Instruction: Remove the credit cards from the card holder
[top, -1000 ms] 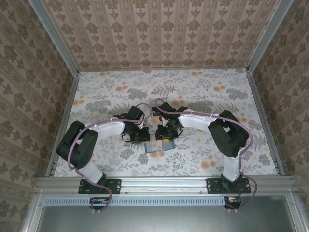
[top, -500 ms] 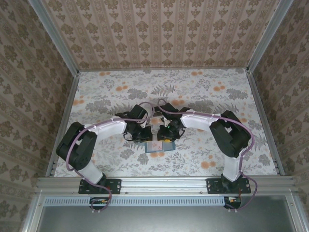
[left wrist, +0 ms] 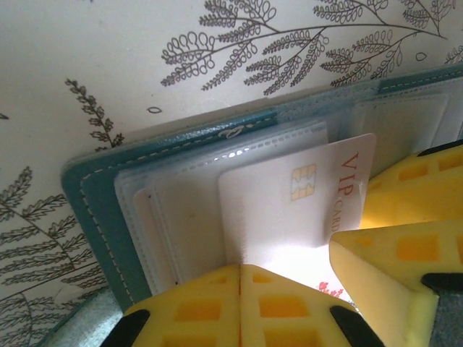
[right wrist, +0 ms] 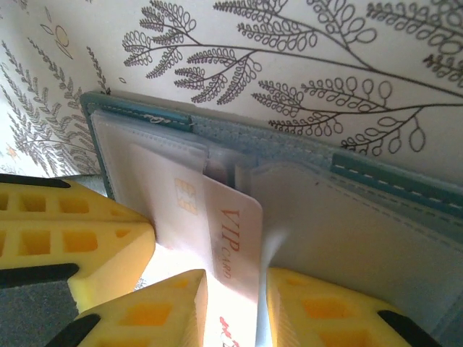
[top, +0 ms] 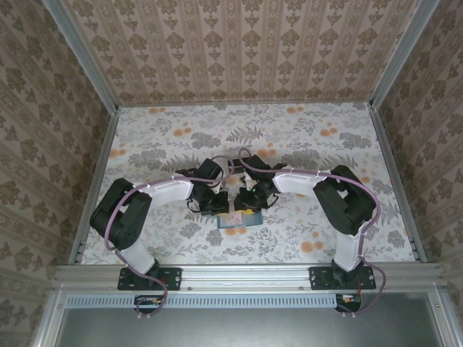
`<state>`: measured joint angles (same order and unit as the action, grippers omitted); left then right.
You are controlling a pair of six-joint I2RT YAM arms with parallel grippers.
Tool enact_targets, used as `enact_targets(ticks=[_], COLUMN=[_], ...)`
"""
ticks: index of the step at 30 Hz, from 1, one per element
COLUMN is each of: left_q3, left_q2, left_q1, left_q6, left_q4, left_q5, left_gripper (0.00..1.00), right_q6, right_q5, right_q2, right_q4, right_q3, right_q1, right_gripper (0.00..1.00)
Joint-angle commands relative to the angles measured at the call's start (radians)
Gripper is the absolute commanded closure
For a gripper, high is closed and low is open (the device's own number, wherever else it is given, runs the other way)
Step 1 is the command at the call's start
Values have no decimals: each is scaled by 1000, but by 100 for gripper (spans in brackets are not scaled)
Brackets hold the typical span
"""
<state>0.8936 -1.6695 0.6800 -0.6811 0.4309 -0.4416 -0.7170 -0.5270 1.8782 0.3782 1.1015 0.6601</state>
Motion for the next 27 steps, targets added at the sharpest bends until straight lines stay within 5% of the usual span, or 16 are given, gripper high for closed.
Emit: enact_targets(ticks=[1,14,21,27], left_q3=[-23,-19,-24,-13], left_q2=[-25,-11,1,11], left_q1=[2,1,-1,-5], left_q6=[-3,8,12,17], left_q4=[19,37,35,28], left_q5=[23,37,44,43], left_gripper=[92,92,92,92], right_q6=[-35,-7,113,137], right_q5=[-58,-24,143,156], right_q2=[-29,-56,-75,-82], right_q4=[-50,-2,213,252], right_q3=[-18,-18,36,55], right_q1=[-5,-28,-39,-38], right_gripper=[73,91,92,92])
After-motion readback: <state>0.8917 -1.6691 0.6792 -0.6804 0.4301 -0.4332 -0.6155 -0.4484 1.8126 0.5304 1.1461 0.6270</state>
